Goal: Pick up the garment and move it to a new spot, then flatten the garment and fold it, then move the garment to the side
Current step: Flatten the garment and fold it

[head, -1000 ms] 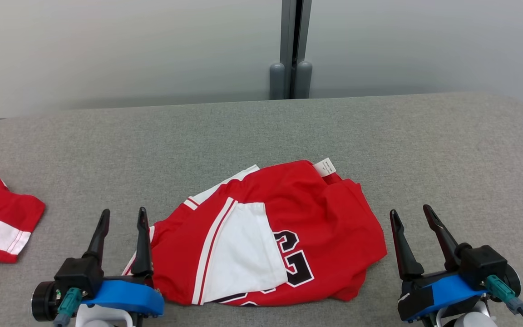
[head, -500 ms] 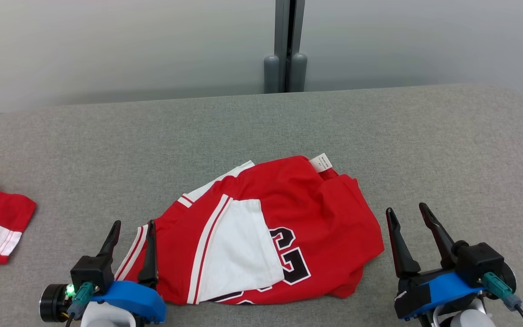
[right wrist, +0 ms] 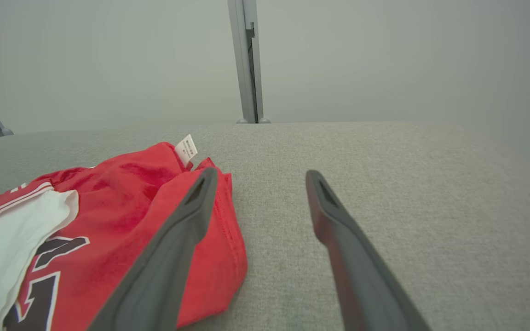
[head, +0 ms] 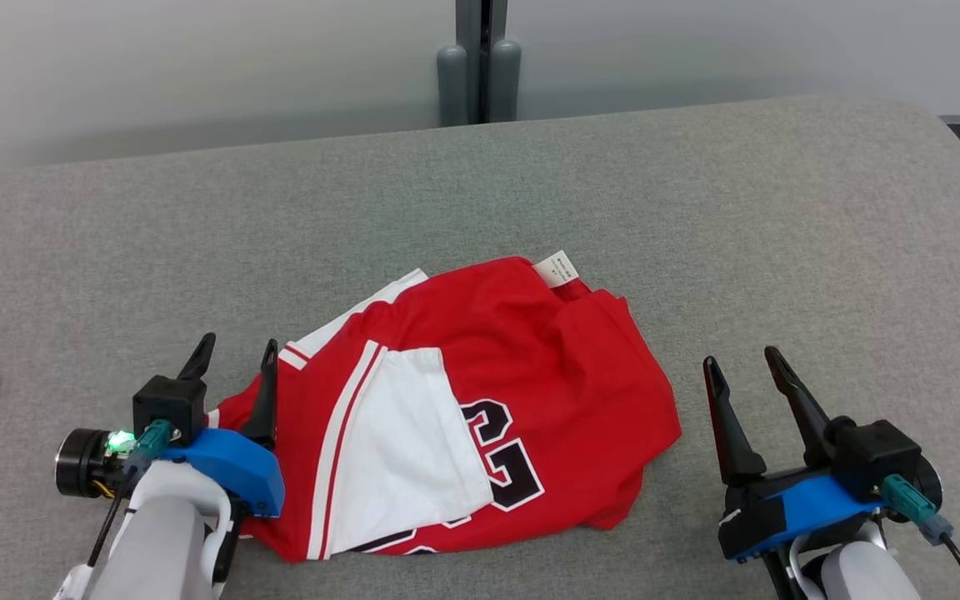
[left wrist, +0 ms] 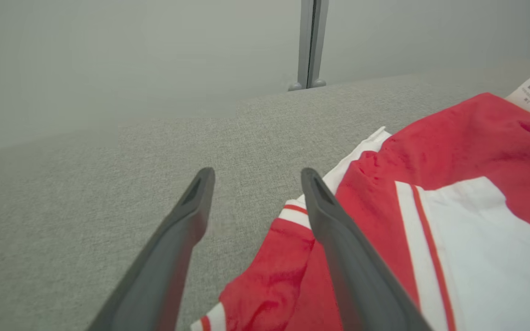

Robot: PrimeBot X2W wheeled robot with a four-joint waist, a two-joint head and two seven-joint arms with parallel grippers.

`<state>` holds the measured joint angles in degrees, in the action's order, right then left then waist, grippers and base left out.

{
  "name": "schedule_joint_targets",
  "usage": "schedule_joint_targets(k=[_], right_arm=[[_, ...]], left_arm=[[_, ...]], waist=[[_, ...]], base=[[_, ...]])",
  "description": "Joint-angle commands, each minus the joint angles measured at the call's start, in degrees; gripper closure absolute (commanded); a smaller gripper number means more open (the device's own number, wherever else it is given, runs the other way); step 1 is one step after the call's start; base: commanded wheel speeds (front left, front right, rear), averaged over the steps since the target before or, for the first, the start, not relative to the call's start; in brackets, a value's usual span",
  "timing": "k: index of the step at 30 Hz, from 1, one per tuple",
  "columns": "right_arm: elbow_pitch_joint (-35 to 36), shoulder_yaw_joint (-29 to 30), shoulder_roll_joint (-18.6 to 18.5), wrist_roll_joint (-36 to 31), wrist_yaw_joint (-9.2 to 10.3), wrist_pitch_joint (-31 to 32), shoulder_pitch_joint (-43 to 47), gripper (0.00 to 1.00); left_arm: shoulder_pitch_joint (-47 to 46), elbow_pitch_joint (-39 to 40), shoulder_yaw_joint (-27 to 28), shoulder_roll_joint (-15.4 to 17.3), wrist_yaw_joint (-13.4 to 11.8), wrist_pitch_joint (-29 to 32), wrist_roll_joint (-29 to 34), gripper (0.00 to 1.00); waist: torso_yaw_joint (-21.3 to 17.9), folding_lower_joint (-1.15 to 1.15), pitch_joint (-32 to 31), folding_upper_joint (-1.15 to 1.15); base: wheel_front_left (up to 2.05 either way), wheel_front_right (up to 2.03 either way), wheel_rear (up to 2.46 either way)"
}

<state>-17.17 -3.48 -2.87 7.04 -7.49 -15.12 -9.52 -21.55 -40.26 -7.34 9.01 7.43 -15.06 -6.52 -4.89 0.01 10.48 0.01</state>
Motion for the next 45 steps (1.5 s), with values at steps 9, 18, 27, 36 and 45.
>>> schedule_joint_targets(k=[9, 18, 27, 36, 45], right_arm=[[-0.4, -0.5, 0.0, 0.4, -0.01, 0.0, -2.2, 0.0], [-0.5, 0.5, -0.1, 0.5, -0.01, 0.0, -1.2, 0.0], [0.2, 0.6, -0.1, 0.0, -0.01, 0.0, -0.9, 0.0], [0.8, 0.7, -0.1, -0.8, -0.01, 0.0, -1.6, 0.0], [0.3, 0.3, -0.1, -0.2, -0.01, 0.0, -2.2, 0.0]], left_arm=[[-8.2, -13.3, -6.4, 2.8, 0.0, 0.3, -2.9, 0.0], [-7.9, -22.6, -15.8, 1.0, 0.1, 4.2, -7.9, 0.0], [-7.0, -23.1, -24.6, 3.0, 0.1, 6.1, -14.4, 1.0], [-18.3, -19.6, -20.7, 6.2, -1.3, 0.2, -17.4, 1.0], [-19.2, -15.0, -14.9, 8.7, -3.6, -0.2, -17.2, 0.0]], waist=[[-2.4, -0.01, 2.0, -0.01], [-2.9, -0.01, 1.5, -0.01], [-2.2, -0.01, 0.8, -0.01], [-2.2, -0.01, 1.3, -0.01], [-4.3, -0.01, 2.6, -0.01]], base=[[0.0, 0.0, 0.0], [0.0, 0.0, 0.0], [0.0, 0.0, 0.0], [0.0, 0.0, 0.0], [0.0, 0.0, 0.0]])
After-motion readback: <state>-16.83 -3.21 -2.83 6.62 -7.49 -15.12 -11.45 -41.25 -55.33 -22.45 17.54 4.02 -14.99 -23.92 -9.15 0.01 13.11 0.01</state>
